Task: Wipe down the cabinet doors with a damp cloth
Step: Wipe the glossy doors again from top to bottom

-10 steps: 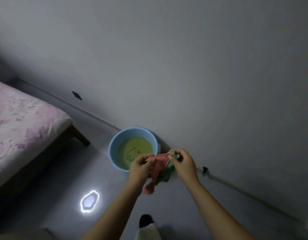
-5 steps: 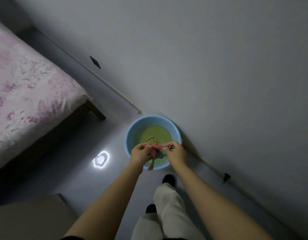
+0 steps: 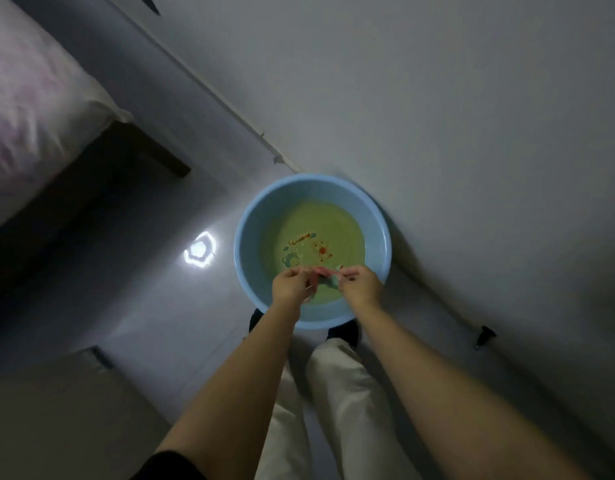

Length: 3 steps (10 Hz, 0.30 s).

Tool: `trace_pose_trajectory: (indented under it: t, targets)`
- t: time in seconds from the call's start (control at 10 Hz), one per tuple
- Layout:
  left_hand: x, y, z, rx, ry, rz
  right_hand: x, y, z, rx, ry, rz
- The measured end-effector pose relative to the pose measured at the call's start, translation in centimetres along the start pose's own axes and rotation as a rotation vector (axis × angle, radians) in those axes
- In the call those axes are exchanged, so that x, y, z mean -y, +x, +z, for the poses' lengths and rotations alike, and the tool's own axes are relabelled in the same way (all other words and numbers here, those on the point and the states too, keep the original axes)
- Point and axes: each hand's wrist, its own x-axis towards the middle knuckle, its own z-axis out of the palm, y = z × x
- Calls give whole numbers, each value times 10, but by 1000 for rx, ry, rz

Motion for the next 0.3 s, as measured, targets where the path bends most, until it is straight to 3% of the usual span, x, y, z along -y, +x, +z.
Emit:
trace_pose_trajectory:
  t: [0.3]
  targets:
    - [43, 83, 14, 25, 67, -57, -58, 71, 44, 46, 10, 65]
